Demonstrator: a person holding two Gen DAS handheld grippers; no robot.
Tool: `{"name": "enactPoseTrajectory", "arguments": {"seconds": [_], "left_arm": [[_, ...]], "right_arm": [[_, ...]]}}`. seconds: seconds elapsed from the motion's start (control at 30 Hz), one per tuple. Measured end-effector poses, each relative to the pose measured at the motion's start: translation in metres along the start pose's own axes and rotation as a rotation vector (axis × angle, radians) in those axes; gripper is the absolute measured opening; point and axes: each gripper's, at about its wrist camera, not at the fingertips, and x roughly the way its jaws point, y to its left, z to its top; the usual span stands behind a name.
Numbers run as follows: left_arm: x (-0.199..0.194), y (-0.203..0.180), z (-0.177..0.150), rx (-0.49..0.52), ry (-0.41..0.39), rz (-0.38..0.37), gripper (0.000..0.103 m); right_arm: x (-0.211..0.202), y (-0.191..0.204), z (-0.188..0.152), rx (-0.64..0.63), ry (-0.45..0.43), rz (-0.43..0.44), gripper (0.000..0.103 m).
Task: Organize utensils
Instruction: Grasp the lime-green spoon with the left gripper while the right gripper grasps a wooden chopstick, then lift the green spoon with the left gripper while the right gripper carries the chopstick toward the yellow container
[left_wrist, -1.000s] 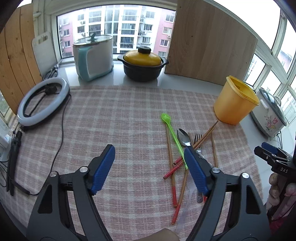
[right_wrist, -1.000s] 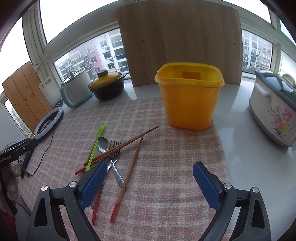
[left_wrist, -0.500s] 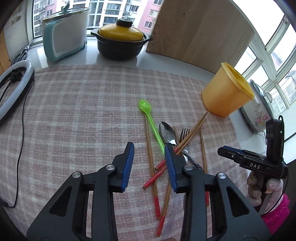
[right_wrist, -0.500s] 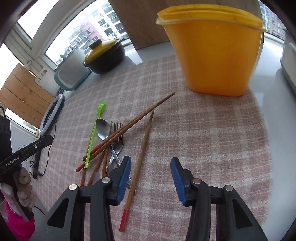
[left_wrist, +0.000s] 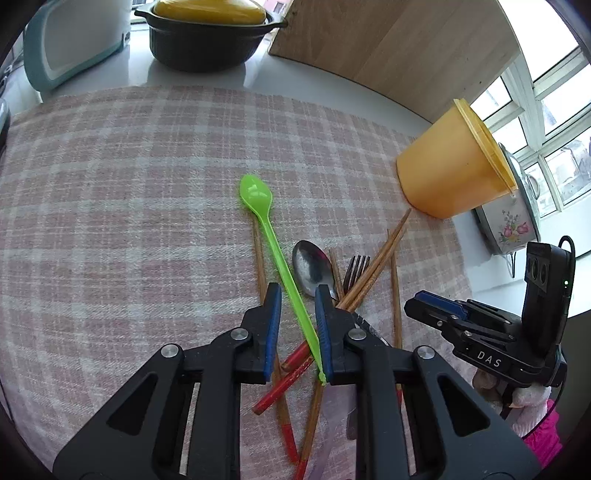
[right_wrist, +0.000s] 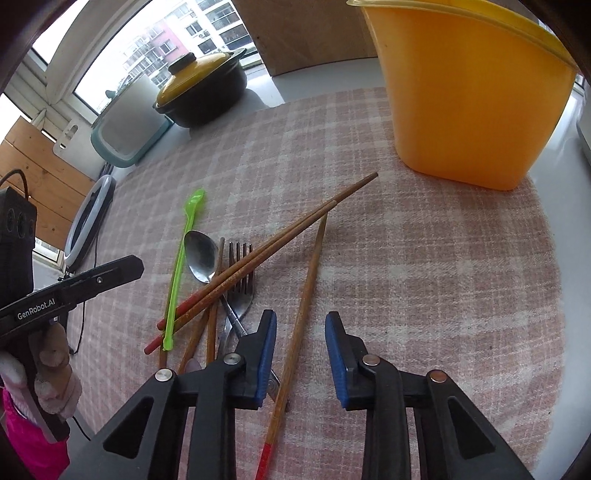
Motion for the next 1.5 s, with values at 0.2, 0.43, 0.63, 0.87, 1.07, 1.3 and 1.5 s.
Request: {"name": "enactPoseTrajectory", "arguments": {"seconds": [0.2, 0.43, 0.63, 0.87, 1.07, 1.3, 1.5], "left_arm": [[0.019, 0.007, 0.007, -0.05, 0.054, -0.021, 0.018], [0.033, 0.007, 0.014, -0.052, 0.079, 0.005, 0.018], [0.037, 0.012, 0.019, -0.053, 0.085, 0.008, 0.017], [0.037, 0.014, 0.021, -0.059, 0.073, 0.008, 0.01], [0.026, 0.02, 0.018, -0.065, 0.043, 0.02, 0.002], [0.008, 0.033, 0.016, -0.071, 0.014, 0.03, 0.001], [0.002, 0.038, 0.014, -0.065, 0.003, 0.047, 0.001]], "right_arm": [[0.008, -0.001, 0.002, 0.022, 0.029, 0.014, 0.026], [0.018, 0.001, 0.005, 0.035, 0.047, 0.007, 0.025], [0.023, 0.006, 0.01, 0.024, 0.051, -0.025, 0.023], [0.026, 0.014, 0.012, -0.047, 0.057, -0.09, 0.007], [0.025, 0.008, 0.012, -0.024, 0.063, -0.043, 0.004], [0.009, -0.006, 0.003, 0.03, 0.034, 0.024, 0.004], [-0.002, -0.013, -0.006, 0.04, 0.018, 0.02, 0.004]]}}
